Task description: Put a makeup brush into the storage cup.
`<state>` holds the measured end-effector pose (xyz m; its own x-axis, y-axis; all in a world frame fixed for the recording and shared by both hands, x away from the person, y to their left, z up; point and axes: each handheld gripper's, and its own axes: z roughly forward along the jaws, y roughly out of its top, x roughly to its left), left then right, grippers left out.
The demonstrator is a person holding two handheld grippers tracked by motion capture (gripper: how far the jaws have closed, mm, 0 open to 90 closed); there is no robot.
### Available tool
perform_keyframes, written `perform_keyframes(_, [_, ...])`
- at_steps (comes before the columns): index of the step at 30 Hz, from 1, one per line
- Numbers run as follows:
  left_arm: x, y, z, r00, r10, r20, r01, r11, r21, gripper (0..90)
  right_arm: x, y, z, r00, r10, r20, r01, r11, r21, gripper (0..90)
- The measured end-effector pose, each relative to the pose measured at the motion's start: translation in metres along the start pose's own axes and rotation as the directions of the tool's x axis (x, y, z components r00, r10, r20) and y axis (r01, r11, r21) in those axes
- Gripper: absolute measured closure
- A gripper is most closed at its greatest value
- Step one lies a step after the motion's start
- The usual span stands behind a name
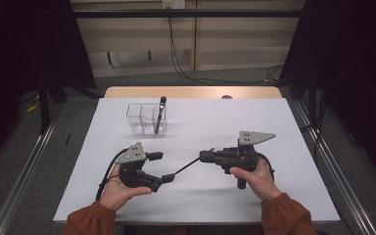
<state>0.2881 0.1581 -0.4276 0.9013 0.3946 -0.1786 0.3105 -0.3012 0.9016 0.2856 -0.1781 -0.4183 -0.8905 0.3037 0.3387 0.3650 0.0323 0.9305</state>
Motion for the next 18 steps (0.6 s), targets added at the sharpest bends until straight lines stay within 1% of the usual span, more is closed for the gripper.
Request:
perform_keyframes(2, [0.002, 0.001, -0.002, 0.9995, -0.029, -0.012, 0.029, 0.9996, -0.006, 4.7, 0.001, 0.001, -0.001, 0.9999, -0.010, 0.005, 0.009, 1.000, 0.016, 86.6])
perform_keyframes(4, [0.003, 0.002, -0.005, 0.9999, -0.013, -0.010, 0.013, 0.9998, -0.015, 3.3, 0.000, 0.003, -0.001, 0.9999, -0.010, 0.010, 0.009, 1.000, 0.026, 86.5])
perform_keyframes(5, [0.003, 0.002, -0.006, 0.9999, -0.015, -0.006, 0.015, 0.9999, -0.007, 3.3, 0.000, 0.003, -0.002, 0.9998, -0.014, 0.014, 0.014, 0.999, 0.038, 86.5])
perform_keyframes(7, [0.005, 0.003, -0.008, 0.9995, -0.029, 0.008, 0.029, 0.9995, -0.013, 2.5, 0.000, 0.005, -0.003, 0.9998, -0.014, 0.016, 0.013, 0.999, 0.051, 86.5])
perform_keyframes(8, [0.005, 0.003, -0.009, 0.9994, -0.034, 0.007, 0.034, 0.9993, -0.015, 2.4, 0.000, 0.007, -0.004, 0.9998, -0.011, 0.018, 0.010, 0.998, 0.060, 86.5])
perform_keyframes(10, [0.005, 0.003, -0.010, 0.9998, -0.017, -0.008, 0.017, 0.9998, -0.006, 2.4, -0.001, 0.009, -0.005, 0.9996, -0.017, 0.024, 0.016, 0.998, 0.053, 86.5])
perform_keyframes(11, [0.005, 0.003, -0.010, 0.9998, -0.015, -0.014, 0.014, 0.9998, -0.011, 2.5, -0.001, 0.010, -0.006, 0.9997, -0.013, 0.022, 0.012, 0.999, 0.049, 86.5])
perform_keyframes(13, [0.004, 0.004, -0.010, 0.9997, -0.012, -0.021, 0.011, 0.9999, -0.012, 2.5, -0.001, 0.012, -0.008, 0.9997, -0.010, 0.023, 0.009, 0.998, 0.055, 86.5])
perform_keyframes(15, [0.004, 0.004, -0.010, 0.9994, 0.003, -0.035, -0.003, 1.0000, -0.009, 2.5, -0.001, 0.013, -0.009, 0.9996, -0.010, 0.026, 0.009, 0.998, 0.058, 86.5])
perform_keyframes(18, [0.003, 0.005, -0.011, 0.9991, 0.012, -0.040, -0.012, 0.9999, -0.004, 2.5, -0.001, 0.016, -0.011, 0.9996, -0.005, 0.028, 0.004, 0.998, 0.062, 86.5])
